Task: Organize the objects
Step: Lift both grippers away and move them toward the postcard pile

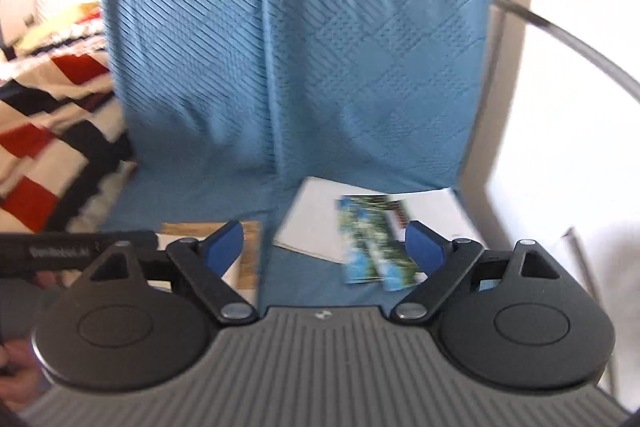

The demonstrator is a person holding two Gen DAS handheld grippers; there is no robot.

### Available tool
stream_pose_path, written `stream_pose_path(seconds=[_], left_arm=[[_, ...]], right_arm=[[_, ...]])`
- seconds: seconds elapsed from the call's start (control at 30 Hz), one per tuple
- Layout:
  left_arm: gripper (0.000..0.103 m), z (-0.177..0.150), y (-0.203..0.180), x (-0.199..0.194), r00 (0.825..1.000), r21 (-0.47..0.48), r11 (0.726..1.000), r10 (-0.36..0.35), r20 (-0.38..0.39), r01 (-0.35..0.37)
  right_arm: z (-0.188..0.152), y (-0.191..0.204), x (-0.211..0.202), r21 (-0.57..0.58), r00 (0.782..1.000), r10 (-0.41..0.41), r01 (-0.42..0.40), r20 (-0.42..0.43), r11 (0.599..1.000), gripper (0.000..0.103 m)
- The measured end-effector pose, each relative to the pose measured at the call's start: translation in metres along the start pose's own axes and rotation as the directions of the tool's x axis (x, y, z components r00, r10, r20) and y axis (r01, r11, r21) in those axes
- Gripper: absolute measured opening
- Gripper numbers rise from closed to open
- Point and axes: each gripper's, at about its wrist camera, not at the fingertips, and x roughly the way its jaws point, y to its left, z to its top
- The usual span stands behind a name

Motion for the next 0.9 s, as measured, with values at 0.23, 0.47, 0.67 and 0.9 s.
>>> stream_pose_path(seconds=[0.23,0.47,0.67,0.9], left_arm=[[0.102,0.0,-0.032,0.039,1.0,0.037,0.999,0.019,-0.019,-0.018],[0.102,0.003,-0.046,0.072,0.995,0.063,0.997,0.047,-0.086,-0.041],[0.102,0.008,-0.046,0.098,0.989,0.027,0.998,0.062,-0.133,-0.059],[0.102,0.009,-0.069,0.12,0.987,0.048,0.998,0.036,-0.158,-0.028]], right_arm=[[-0.004,-0.025,0.009,0.043,0.999,-0.026,0.028,-0.029,0.999,0.089],[-0.002,-0.043,0.037,0.041,0.991,-0.068,0.074,-0.118,0.996,0.089],[0.003,-0.068,0.052,0.059,0.98,-0.145,0.154,-0.133,0.986,0.089],[-0.004,-0.09,0.075,0.099,0.967,-0.164,0.185,-0.195,0.978,0.089]])
